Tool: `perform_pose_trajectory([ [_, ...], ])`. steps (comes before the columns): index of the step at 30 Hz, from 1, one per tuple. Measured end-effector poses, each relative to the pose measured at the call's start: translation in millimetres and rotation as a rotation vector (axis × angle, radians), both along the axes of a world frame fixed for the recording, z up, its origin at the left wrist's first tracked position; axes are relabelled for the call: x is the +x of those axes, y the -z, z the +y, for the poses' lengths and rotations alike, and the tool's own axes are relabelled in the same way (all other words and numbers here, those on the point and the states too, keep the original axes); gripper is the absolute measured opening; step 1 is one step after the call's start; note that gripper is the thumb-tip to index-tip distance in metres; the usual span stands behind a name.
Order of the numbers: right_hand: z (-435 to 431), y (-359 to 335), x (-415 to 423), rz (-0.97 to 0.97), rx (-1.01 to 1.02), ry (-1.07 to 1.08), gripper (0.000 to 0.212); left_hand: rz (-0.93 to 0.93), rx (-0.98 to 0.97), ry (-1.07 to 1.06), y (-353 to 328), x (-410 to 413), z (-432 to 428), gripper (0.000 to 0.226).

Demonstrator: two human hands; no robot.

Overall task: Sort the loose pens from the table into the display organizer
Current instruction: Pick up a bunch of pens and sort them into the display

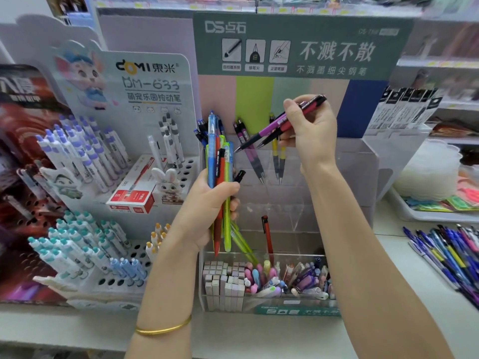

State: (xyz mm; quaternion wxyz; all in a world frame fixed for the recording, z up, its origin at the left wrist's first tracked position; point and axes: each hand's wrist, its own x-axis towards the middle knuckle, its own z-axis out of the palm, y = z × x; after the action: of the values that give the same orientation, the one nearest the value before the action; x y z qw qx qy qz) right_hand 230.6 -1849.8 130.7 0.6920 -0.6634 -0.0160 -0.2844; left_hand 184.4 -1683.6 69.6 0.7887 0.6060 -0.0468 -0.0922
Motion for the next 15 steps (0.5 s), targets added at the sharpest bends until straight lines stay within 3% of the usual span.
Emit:
perform_pose_trajectory([
  [8,-11.4,5.4,-18.1,0.010,-0.107,-0.120,0.008,-0.061,-0.045,-0.159,-2.5,3.4,-3.6,0.027],
  [15,-1.7,1.2,-29.4,0.109,-0.093,-0.366,0.011,-0.058,-0.074,-0.028,-3.4,-5.8,-10.9,0.017],
])
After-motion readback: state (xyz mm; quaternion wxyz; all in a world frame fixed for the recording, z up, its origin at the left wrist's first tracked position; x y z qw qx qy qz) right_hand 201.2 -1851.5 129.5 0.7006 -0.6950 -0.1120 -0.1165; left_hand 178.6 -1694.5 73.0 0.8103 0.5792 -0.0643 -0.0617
